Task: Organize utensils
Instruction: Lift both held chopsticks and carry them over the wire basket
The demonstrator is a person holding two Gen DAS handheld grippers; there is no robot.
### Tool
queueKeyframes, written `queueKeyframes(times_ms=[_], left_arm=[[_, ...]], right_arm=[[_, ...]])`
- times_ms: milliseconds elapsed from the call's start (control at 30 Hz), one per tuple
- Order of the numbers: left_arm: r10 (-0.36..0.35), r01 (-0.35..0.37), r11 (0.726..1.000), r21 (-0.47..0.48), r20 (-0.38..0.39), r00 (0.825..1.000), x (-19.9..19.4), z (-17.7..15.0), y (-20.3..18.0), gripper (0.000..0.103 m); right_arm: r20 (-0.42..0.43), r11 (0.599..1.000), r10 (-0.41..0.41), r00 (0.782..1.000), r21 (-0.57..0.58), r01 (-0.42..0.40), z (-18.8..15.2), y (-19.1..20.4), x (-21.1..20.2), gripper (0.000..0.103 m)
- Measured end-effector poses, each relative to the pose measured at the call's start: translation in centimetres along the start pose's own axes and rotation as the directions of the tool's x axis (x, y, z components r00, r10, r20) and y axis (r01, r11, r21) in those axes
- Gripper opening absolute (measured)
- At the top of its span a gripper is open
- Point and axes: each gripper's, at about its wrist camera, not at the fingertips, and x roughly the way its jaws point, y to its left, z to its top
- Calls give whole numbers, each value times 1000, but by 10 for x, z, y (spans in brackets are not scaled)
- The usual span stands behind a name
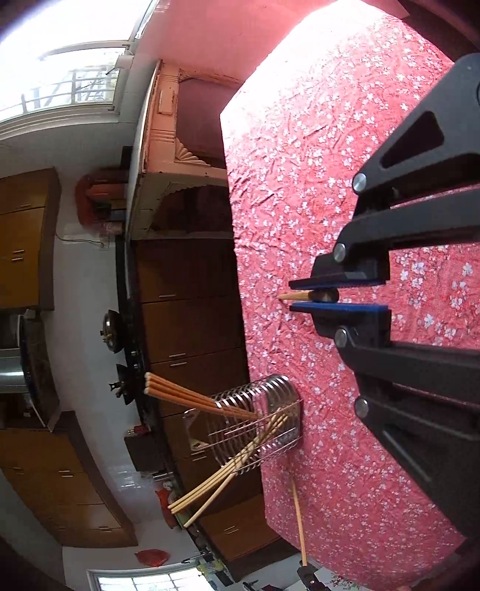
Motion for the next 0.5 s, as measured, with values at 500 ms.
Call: queueKeyframes(times_ms=[500], left_arm=[[-12,21,997,-72,135,991,-12,37,-1,7]], right_arm=[[181,996,78,980,27,-84,56,15,-22,7]])
